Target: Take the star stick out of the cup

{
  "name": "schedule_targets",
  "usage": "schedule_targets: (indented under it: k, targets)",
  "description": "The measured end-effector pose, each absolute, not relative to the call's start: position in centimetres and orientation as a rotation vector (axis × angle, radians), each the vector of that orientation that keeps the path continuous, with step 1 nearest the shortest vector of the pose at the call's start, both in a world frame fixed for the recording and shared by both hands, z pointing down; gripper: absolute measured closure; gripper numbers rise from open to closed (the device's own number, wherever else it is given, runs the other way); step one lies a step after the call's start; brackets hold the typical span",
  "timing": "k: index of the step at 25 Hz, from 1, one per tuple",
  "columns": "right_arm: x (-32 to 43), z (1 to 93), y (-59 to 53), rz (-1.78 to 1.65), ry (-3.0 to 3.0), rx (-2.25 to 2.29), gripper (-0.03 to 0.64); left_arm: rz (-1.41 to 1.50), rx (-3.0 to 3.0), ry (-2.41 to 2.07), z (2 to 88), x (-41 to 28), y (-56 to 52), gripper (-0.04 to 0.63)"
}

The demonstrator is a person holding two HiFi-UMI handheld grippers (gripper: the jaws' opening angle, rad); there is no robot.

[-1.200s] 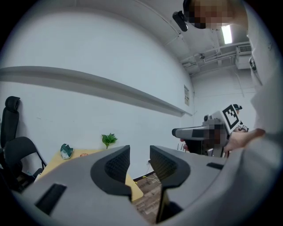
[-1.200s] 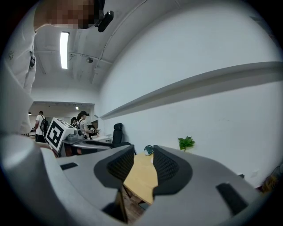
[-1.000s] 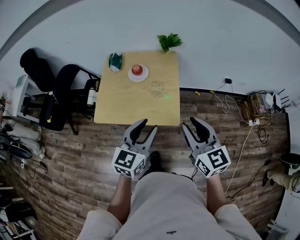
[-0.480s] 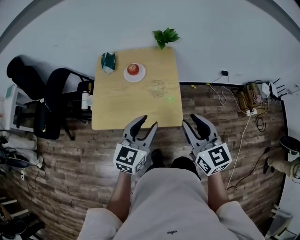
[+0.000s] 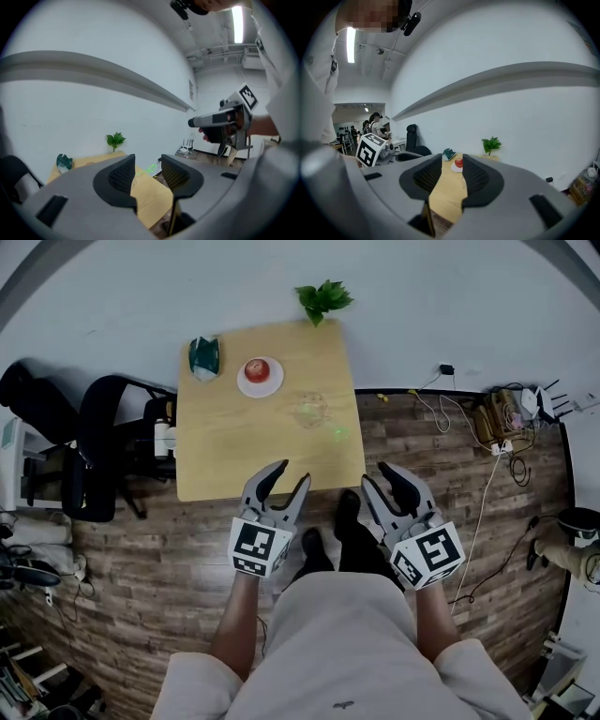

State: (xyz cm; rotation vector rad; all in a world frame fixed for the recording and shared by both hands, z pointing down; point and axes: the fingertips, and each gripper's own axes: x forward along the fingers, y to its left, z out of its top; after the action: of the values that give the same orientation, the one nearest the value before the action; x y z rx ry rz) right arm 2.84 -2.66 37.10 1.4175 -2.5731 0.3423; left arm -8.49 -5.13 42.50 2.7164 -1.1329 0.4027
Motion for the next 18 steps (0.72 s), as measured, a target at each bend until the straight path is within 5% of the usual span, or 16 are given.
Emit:
schedule_targets:
  k: [18]
  targets:
    - [5.3,39.6,-9.8,0.378,-2.539,1.366,0.495,0.6,2.804,-1.121,48.4,-6.4,-12.4,0.442]
